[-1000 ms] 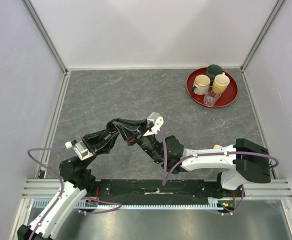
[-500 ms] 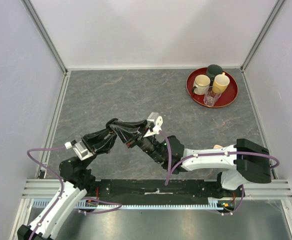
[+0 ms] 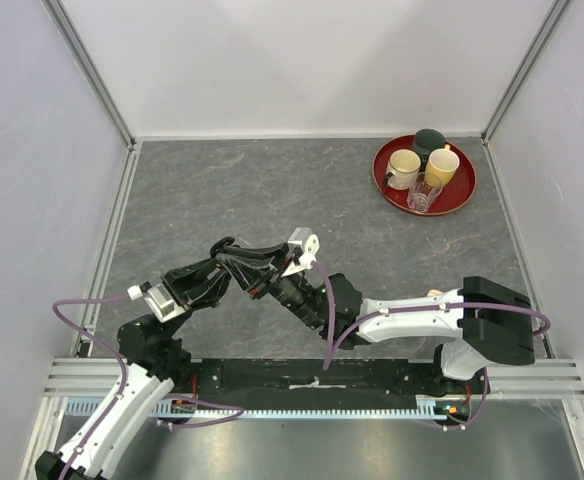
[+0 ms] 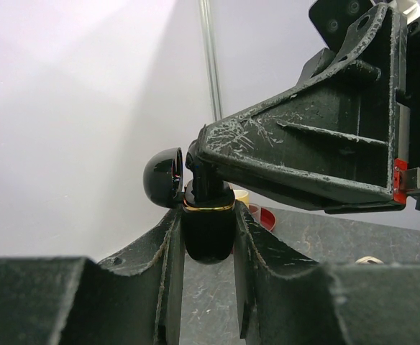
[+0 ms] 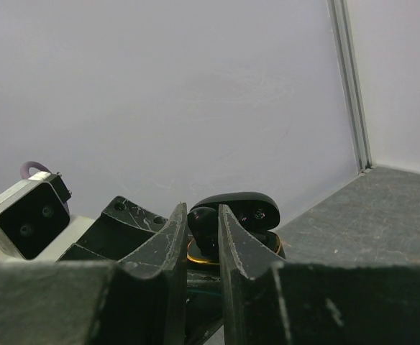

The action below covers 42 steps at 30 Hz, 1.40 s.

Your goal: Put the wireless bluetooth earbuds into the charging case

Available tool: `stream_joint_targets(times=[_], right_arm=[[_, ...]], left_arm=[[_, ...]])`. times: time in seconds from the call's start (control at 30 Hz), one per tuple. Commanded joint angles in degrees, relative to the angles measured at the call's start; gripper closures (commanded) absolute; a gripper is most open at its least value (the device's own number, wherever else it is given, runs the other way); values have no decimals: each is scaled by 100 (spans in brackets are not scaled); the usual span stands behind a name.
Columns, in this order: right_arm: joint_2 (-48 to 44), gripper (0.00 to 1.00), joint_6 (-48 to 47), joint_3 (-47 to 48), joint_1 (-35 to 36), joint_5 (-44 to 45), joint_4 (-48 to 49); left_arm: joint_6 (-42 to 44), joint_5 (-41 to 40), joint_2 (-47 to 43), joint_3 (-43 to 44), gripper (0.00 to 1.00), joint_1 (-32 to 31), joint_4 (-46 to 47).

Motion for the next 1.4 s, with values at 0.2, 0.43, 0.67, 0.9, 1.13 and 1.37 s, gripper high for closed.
stream_joint_targets(times=[0.2, 0.43, 0.67, 0.9, 1.13, 1.37], right_arm=[[24, 100, 165, 4, 13, 253, 62], [-116, 100, -81, 47, 22, 596, -660], [-187, 100, -345, 179, 92, 789, -1285], [-257, 93, -494, 311, 110, 886, -1698], [-292, 89, -635, 461, 145, 1036, -2076], [-319, 77, -723, 487, 189, 1158, -2085]], left_arm=[[192, -189, -83, 183, 98, -4, 275], [219, -198, -100, 218, 98, -13, 284], [271, -215, -100, 210, 98, -4, 275], [315, -198, -109, 218, 98, -13, 249], [324, -207, -136, 218, 98, -13, 205], [307, -233, -118, 227, 98, -4, 196]])
